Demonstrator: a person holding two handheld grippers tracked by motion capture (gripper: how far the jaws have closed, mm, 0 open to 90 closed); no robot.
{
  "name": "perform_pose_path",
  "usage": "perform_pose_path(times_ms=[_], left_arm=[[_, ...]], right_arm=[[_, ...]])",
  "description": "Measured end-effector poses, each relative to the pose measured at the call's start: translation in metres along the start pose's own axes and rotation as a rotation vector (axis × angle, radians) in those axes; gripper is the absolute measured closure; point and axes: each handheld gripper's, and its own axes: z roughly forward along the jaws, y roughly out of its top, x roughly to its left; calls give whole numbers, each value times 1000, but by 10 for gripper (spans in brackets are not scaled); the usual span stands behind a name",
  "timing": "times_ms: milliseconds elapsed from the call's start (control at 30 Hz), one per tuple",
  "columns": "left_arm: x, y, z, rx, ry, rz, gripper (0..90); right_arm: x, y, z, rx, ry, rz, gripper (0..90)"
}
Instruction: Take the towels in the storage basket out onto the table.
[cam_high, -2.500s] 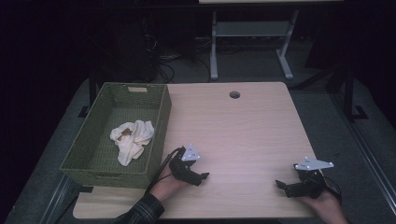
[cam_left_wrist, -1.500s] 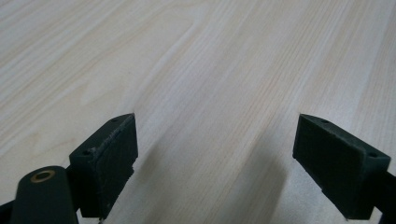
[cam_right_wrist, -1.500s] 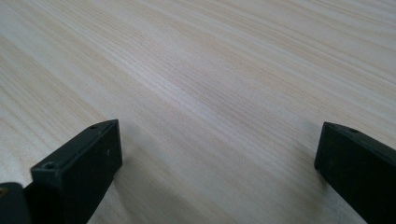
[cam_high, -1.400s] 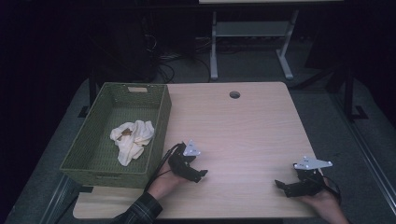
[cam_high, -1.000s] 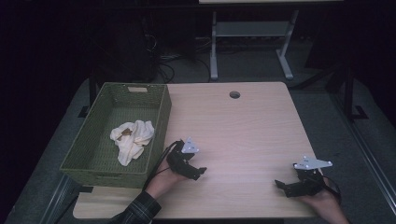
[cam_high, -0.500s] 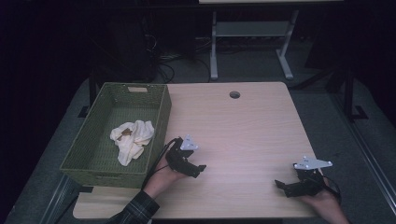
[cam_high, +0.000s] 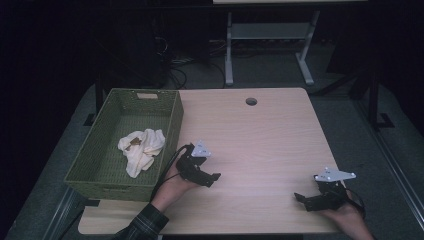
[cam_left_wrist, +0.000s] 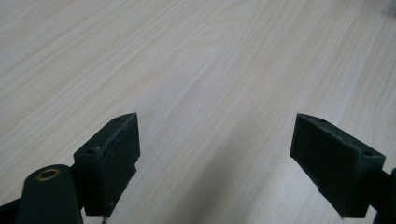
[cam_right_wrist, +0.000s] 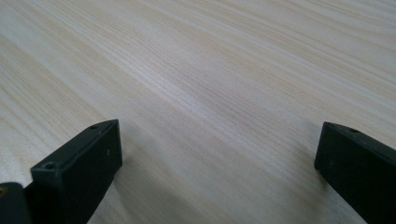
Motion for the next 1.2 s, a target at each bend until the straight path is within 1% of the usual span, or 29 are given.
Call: perform_pose_path(times_ms=[100,133,300,400,433,633,733,833,900,933,1200], left_arm=[[1,3,-3,-9,-2,-2,150],[1,3,-4,-13,-6,-9,150],[3,7,-9,-12,-9,-14,151],[3,9,-10,-8,-24,-21,150],[3,10,-11,-5,-23,-16,150],[5,15,-16,-10,-51,-35,150],[7,18,-19,-13,-53,-29,150],[9,21,-22,-16,-60,-34,150],[9,23,-24,-15,-61,-31,150],[10,24,-26,-14,-61,-23,150],[19,29,-37,-25,-59,-34,150]], right_arm=[[0,0,0,0,0,0,4],[0,0,0,0,0,0,4],[0,0,0,0,0,0,4],[0,0,0,0,0,0,4],[0,0,0,0,0,0,4],[0,0,0,0,0,0,4],[0,0,0,0,0,1,4],[0,0,0,0,0,0,4],[0,0,0,0,0,1,4],[0,0,0,0,0,0,4],[0,0,0,0,0,-1,4]])
